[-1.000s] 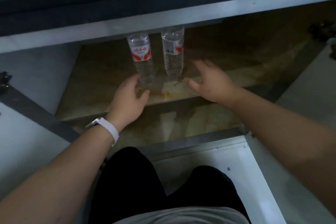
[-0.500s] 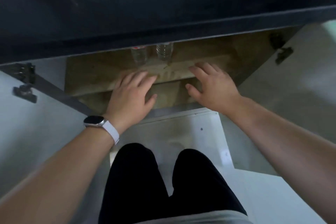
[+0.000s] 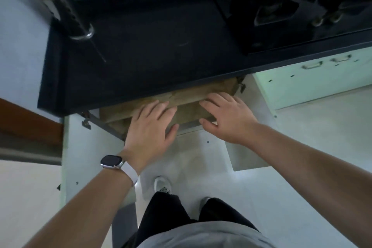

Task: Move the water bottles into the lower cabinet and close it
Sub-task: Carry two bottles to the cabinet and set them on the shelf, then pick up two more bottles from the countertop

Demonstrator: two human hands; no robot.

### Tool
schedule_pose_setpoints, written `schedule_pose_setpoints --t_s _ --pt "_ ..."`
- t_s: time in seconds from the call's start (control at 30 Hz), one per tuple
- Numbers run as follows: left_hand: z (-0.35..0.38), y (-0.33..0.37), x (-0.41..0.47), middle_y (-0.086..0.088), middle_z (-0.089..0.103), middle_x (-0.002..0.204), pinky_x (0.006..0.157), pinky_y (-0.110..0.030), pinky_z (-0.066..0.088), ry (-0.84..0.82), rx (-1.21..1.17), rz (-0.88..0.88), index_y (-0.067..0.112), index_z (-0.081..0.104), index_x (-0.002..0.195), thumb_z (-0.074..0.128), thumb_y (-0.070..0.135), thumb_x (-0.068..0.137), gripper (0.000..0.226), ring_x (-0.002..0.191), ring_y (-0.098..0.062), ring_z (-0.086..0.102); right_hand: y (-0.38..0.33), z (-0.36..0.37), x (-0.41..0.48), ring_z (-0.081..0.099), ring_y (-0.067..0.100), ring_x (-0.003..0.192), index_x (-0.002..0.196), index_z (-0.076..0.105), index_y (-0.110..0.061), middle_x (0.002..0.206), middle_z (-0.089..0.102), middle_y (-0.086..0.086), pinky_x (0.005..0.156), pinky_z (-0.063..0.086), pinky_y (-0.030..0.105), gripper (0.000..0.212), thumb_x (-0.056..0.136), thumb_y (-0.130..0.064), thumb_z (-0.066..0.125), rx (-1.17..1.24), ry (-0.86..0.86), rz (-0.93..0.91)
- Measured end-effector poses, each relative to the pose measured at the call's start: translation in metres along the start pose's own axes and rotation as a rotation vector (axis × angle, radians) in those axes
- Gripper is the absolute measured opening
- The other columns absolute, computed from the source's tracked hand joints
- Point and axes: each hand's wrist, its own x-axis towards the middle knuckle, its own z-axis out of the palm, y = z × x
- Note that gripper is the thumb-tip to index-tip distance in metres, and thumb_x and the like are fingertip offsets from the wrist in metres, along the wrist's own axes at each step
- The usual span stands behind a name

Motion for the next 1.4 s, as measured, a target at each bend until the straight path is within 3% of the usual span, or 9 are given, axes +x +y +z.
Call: schedule_pose_setpoints --t_s 0.3,0.53,0.7,0.87,1.1,1.4 --pt "-0.078 0.044 0.017 -0.006 0.058 0.141 0.105 -0.047 0.042 0.059 0.043 0.152 0.020 0.060 0.134 0.047 0.045 0.094 0.049 0.131 -0.028 0.051 0.011 -0.086 -0.068 0.028 0.022 0.142 0.145 0.039 -0.028 0.154 0.034 -0.001 0.115 0.025 0.041 0.059 0.095 -0.059 0.027 -0.049 0.066 0.094" --pt "-0.096 0.055 0.056 -0.003 0.055 0.145 0.106 -0.046 0.043 0.047 0.014 0.364 0.022 0.056 0.139 0.039 0.048 0.095 0.054 0.137 -0.026 0.046 0.012 -0.118 -0.116 0.048 0.028 0.129 0.136 0.052 -0.022 0.140 0.052 0.004 0.106 0.039 0.043 0.060 0.092 -0.056 0.028 -0.058 0.189 0.340" --pt "-0.094 0.071 0.091 -0.009 0.058 0.141 0.102 -0.049 0.045 0.082 -0.010 0.561 0.018 0.060 0.136 0.054 0.039 0.096 0.045 0.134 -0.031 0.048 0.023 -0.117 -0.147 0.049 0.029 0.129 0.138 0.052 -0.024 0.140 0.053 0.003 0.105 0.040 0.044 0.064 0.091 -0.059 0.027 -0.051 0.213 0.569" --pt "-0.092 0.113 0.108 -0.009 0.062 0.135 0.097 -0.048 0.049 0.085 -0.060 0.699 0.015 0.064 0.130 0.051 0.039 0.093 0.046 0.130 -0.032 0.052 0.034 -0.117 -0.182 0.053 0.030 0.124 0.135 0.053 -0.023 0.134 0.057 0.004 0.099 0.044 0.044 0.062 0.090 -0.059 0.031 -0.064 0.255 0.672" --pt "-0.083 0.194 0.134 -0.011 0.064 0.130 0.093 -0.048 0.049 0.090 -0.094 0.723 0.012 0.067 0.123 0.049 0.038 0.090 0.045 0.126 -0.033 0.055 0.107 -0.113 -0.212 0.050 0.028 0.126 0.138 0.050 -0.024 0.137 0.054 0.002 0.101 0.041 0.043 0.064 0.090 -0.062 0.029 -0.043 0.265 0.716" --pt "-0.062 0.366 0.192 -0.011 0.065 0.127 0.091 -0.047 0.050 0.102 -0.071 0.793 0.012 0.067 0.122 0.049 0.037 0.090 0.044 0.123 -0.033 0.056 0.259 -0.115 -0.285 0.053 0.031 0.122 0.133 0.055 -0.022 0.132 0.058 0.006 0.097 0.043 0.044 0.064 0.089 -0.062 0.032 0.045 0.352 0.759"
